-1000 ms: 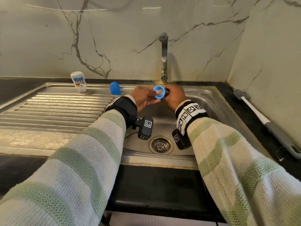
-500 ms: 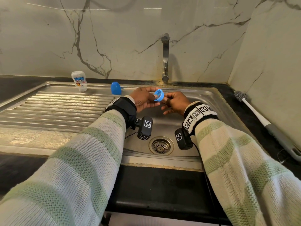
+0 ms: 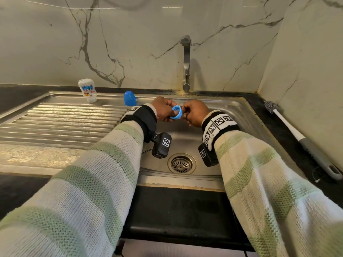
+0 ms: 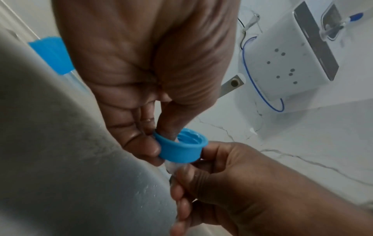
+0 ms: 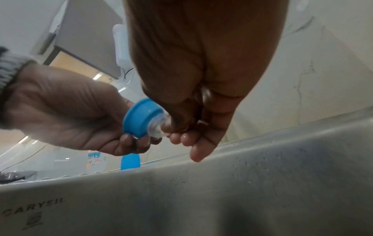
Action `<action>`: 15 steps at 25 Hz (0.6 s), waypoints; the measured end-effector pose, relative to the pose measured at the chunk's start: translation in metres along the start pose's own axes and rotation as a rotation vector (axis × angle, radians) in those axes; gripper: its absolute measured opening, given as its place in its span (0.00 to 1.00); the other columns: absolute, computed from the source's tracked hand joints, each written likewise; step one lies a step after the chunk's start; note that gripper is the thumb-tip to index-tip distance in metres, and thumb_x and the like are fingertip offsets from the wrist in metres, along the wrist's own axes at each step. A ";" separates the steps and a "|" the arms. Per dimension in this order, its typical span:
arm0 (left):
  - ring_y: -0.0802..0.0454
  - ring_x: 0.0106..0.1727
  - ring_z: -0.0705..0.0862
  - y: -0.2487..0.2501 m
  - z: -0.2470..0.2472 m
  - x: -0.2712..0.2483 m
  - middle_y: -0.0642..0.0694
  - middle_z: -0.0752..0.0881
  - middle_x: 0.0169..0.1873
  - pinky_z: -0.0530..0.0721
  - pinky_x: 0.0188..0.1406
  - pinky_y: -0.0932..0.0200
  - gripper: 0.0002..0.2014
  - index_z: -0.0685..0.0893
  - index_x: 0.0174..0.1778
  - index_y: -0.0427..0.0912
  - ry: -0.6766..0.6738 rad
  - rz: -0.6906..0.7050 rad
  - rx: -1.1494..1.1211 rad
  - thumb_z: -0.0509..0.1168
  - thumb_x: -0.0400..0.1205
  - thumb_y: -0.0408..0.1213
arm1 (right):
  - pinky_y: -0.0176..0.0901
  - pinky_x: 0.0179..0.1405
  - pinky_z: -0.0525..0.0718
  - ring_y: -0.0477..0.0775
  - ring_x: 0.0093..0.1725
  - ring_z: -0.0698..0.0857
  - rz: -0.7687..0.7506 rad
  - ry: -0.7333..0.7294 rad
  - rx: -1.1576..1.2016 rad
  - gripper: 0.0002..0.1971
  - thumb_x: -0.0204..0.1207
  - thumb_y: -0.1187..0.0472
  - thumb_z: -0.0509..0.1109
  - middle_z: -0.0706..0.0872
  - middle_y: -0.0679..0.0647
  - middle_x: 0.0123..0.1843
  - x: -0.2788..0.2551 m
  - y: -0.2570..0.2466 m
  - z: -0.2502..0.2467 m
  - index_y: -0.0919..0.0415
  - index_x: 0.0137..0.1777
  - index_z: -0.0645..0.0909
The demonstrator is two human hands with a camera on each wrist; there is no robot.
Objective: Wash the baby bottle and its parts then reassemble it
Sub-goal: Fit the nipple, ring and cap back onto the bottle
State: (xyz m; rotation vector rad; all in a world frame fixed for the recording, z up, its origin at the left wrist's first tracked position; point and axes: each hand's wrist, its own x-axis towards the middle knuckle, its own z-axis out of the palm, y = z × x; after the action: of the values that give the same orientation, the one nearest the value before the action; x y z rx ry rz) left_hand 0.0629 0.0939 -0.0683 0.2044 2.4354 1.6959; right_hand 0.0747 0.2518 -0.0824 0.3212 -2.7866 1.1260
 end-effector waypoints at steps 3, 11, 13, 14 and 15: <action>0.48 0.41 0.88 -0.006 0.002 -0.002 0.36 0.88 0.46 0.92 0.39 0.56 0.09 0.86 0.56 0.32 -0.001 -0.013 -0.059 0.69 0.81 0.23 | 0.50 0.38 0.91 0.56 0.35 0.87 0.034 -0.039 -0.021 0.03 0.80 0.69 0.70 0.87 0.58 0.37 -0.002 0.004 0.001 0.62 0.47 0.85; 0.43 0.41 0.92 -0.013 0.006 0.009 0.36 0.90 0.44 0.93 0.39 0.47 0.05 0.87 0.48 0.40 0.156 -0.032 0.062 0.72 0.79 0.27 | 0.51 0.35 0.89 0.60 0.33 0.87 0.199 -0.007 0.390 0.12 0.87 0.57 0.60 0.86 0.61 0.43 -0.004 0.004 0.005 0.58 0.65 0.81; 0.47 0.38 0.91 -0.013 0.008 0.009 0.35 0.90 0.45 0.92 0.38 0.52 0.05 0.87 0.46 0.39 0.107 0.006 0.026 0.71 0.79 0.25 | 0.54 0.38 0.90 0.63 0.34 0.89 0.201 -0.061 0.420 0.16 0.87 0.52 0.60 0.87 0.62 0.45 -0.006 0.002 0.009 0.59 0.68 0.80; 0.49 0.38 0.90 -0.013 0.009 0.008 0.35 0.89 0.45 0.92 0.38 0.55 0.05 0.87 0.48 0.37 0.085 0.028 -0.002 0.70 0.79 0.24 | 0.54 0.39 0.91 0.64 0.35 0.89 0.206 -0.049 0.436 0.19 0.87 0.50 0.60 0.87 0.63 0.45 -0.006 0.001 0.009 0.61 0.69 0.80; 0.50 0.37 0.89 -0.012 0.009 0.008 0.36 0.88 0.45 0.92 0.37 0.58 0.06 0.87 0.51 0.35 0.071 0.053 -0.032 0.69 0.80 0.23 | 0.55 0.39 0.91 0.64 0.35 0.90 0.215 -0.022 0.460 0.20 0.86 0.49 0.61 0.88 0.64 0.45 -0.005 0.001 0.008 0.63 0.68 0.80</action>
State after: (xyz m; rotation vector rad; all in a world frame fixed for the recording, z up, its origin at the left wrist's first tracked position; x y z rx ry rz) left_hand 0.0570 0.0992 -0.0833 0.2098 2.4717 1.7924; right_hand 0.0795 0.2477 -0.0896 0.0711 -2.5965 1.8240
